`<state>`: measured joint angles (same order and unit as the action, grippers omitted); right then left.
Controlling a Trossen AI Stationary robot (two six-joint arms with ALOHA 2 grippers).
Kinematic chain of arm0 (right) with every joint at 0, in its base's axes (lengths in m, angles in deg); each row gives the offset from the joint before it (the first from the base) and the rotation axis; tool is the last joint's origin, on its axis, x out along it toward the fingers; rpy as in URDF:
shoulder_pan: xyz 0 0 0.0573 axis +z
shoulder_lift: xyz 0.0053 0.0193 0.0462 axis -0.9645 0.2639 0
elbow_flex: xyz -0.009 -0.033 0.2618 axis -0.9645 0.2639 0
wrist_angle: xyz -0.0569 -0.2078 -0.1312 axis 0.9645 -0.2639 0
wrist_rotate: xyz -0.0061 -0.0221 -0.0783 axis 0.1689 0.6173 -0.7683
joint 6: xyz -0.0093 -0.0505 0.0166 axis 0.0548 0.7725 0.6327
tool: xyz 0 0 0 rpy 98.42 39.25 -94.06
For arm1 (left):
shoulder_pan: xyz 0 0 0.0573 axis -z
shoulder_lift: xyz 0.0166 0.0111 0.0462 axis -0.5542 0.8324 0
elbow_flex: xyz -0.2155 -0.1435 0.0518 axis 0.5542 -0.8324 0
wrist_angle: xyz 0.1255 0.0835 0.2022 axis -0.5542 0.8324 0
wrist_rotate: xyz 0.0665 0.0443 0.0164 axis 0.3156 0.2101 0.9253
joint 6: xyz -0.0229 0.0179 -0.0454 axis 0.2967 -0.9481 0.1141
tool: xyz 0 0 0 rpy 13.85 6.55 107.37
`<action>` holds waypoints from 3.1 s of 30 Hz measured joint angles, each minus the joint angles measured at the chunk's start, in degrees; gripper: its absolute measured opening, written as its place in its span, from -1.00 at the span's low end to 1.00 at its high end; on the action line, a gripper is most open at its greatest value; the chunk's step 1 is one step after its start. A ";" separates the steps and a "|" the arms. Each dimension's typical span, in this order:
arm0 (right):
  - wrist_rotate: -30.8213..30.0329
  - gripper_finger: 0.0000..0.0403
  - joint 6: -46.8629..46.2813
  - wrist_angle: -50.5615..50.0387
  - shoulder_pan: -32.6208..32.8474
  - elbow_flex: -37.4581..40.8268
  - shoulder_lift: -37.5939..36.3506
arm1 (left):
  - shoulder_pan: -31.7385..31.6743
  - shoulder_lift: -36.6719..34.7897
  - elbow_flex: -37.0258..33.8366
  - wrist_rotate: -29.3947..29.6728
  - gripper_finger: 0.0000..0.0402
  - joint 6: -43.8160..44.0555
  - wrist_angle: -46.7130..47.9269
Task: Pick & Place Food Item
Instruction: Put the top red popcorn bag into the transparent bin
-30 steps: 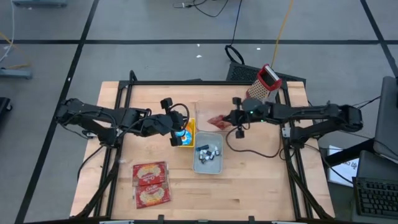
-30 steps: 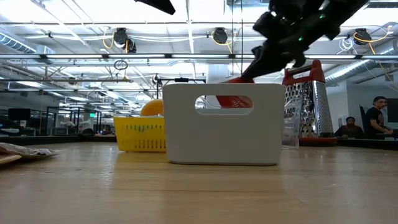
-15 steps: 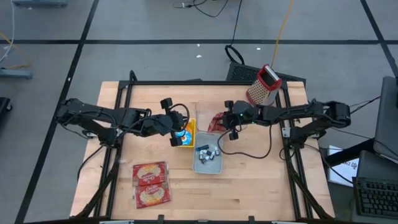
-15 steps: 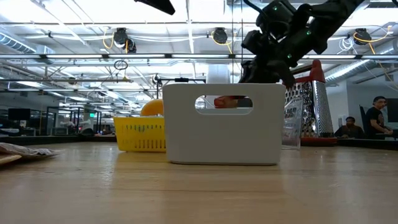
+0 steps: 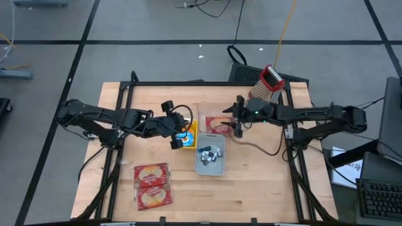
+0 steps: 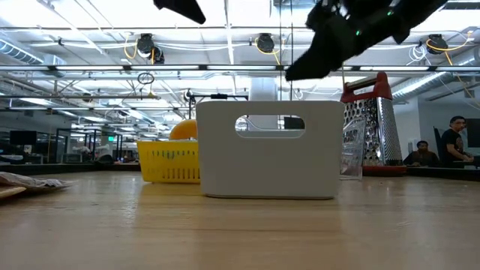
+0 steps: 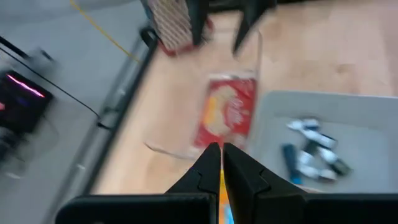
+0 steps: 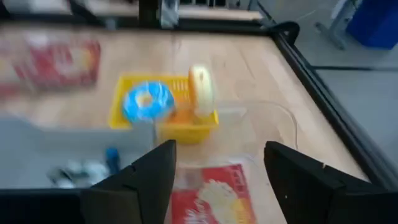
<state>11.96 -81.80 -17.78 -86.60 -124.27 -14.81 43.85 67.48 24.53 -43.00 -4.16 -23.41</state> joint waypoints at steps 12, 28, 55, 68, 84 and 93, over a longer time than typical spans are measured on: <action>13.31 0.05 -11.87 5.56 5.00 6.46 -11.84 | 2.32 -0.06 -1.28 -13.39 -0.89 19.50 14.96; 13.35 0.03 -10.80 22.37 11.65 15.93 -14.57 | 17.79 -0.01 -25.16 -30.71 -0.89 77.44 14.66; 8.76 0.03 -12.46 25.77 21.51 15.96 -9.99 | 47.86 2.58 -27.06 -20.29 -0.89 131.62 7.70; 8.77 0.03 -12.00 26.80 23.06 15.96 -9.74 | 46.45 13.75 -26.77 -25.06 -0.40 114.81 3.06; 4.06 0.03 -13.22 24.95 23.06 15.96 -9.74 | 38.01 11.57 -27.12 0.25 -0.30 89.08 8.49; 4.06 0.03 -13.77 22.97 23.06 15.96 -9.74 | 32.30 11.21 -27.06 -30.17 -0.25 75.16 17.58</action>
<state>16.02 -95.58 5.19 -63.54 -108.32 -24.55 76.16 78.69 -2.53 -73.17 71.01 -5.83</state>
